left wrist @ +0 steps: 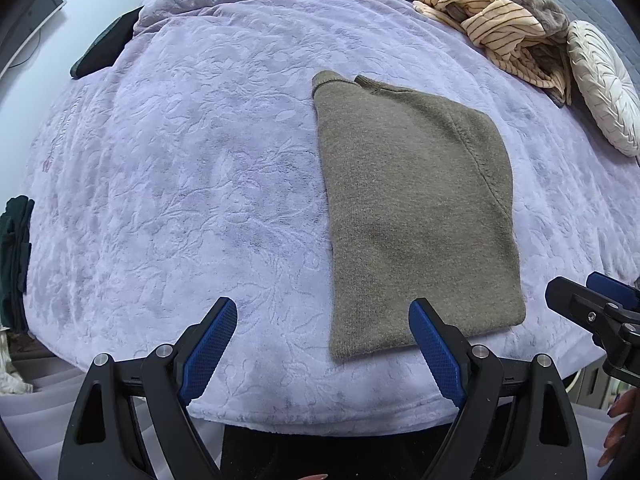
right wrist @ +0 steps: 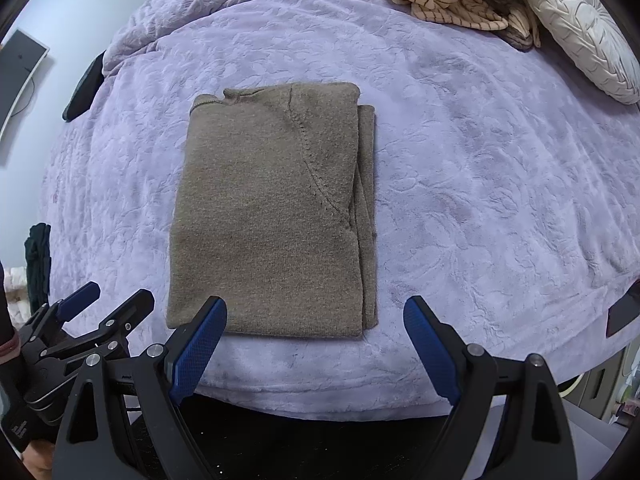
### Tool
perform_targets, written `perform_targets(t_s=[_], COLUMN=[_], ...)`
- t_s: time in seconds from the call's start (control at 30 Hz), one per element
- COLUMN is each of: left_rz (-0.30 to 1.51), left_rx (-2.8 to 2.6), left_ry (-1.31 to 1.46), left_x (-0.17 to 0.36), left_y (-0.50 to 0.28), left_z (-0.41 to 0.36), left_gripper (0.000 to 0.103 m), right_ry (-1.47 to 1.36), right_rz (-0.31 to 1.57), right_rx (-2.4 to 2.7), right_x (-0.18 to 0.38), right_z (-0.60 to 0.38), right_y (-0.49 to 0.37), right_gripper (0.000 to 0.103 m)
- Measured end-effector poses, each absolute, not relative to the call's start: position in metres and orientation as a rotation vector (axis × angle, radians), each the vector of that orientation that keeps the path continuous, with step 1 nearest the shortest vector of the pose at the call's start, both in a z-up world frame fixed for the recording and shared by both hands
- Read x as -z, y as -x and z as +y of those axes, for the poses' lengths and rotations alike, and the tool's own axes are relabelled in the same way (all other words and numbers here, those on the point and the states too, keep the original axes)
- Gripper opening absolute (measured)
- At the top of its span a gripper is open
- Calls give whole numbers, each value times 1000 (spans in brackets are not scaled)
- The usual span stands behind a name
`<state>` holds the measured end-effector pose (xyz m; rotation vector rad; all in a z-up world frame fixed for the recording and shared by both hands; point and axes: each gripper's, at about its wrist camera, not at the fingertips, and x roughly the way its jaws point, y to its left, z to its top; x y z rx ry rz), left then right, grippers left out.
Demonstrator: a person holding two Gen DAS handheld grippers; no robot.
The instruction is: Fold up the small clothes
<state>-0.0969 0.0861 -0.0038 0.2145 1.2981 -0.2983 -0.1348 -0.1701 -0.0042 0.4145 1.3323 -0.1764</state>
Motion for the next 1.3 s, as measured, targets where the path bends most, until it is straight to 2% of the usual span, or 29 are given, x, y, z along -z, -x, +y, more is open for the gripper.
perform_targets(t_s=[1.3], left_rz=[1311], left_rx=[313], left_ry=[-214], left_x=[7], left_y=[95], left_z=[83], left_gripper=[89], right_ry=[-405], right_rz=[1362], right_rx=[188], right_x=[13], right_z=[-170], right_y=[127], right_gripper=[92])
